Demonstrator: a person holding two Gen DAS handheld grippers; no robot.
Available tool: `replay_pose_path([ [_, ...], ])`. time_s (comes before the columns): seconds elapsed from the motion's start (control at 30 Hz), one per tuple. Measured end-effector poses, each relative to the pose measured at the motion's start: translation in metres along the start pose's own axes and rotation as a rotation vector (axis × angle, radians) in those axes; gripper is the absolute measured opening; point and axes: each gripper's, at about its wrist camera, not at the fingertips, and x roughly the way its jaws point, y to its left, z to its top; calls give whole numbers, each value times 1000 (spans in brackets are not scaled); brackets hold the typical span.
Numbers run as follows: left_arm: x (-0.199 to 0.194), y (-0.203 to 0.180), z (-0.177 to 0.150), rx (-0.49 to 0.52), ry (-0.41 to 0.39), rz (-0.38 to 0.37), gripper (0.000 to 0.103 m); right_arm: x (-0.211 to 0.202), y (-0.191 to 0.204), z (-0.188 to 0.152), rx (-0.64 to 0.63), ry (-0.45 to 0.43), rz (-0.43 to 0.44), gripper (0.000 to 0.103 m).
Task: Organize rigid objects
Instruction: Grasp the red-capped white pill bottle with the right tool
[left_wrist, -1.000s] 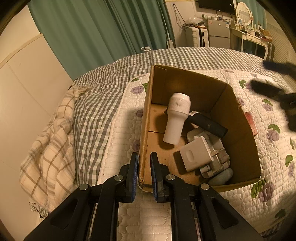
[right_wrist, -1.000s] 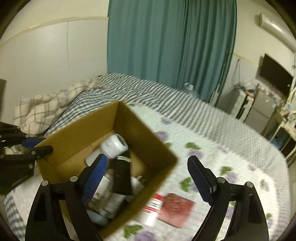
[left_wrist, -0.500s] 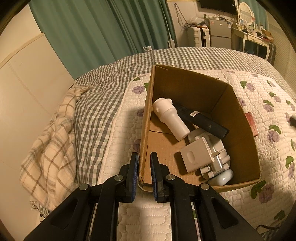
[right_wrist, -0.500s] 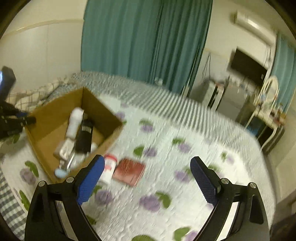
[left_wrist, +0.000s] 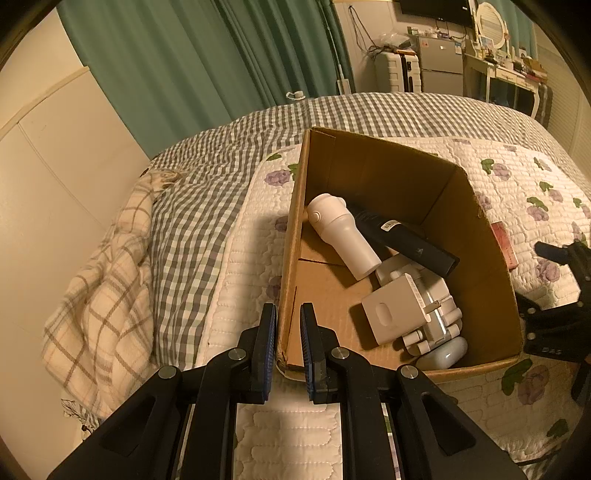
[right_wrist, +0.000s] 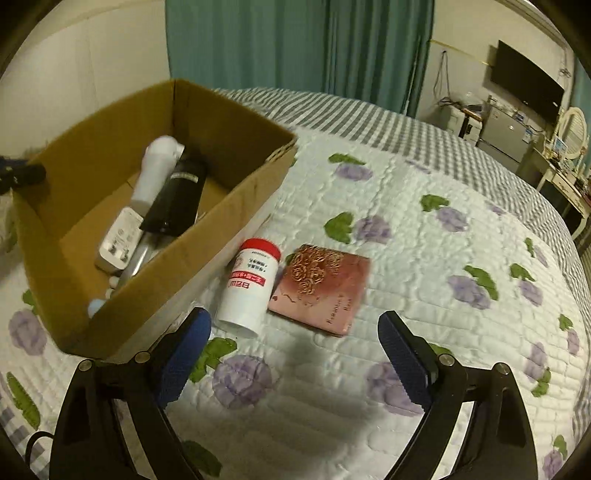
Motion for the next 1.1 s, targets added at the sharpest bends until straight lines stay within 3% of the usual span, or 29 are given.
replay_pose_path([
  [0.1,0,0,0,-1,0,0,12,12,5,1,-17,21,14,90],
  [0.2,0,0,0,0,-1,1,12,25,9,3,-30,44,27,79],
  [0.53,1,3,1,0,0,10,12,44,17,5,-63,61,64,71],
  [0.63,1,2,1,2,0,11,12,45,20,4,-75,61,86,58],
  [0.7,1,3,1,-1,1,9,12,46,24,3,-93,69,117,40],
  [1.1,1,4,0,-2,-3,5,12,10,1,-19,-1,172,108,36],
])
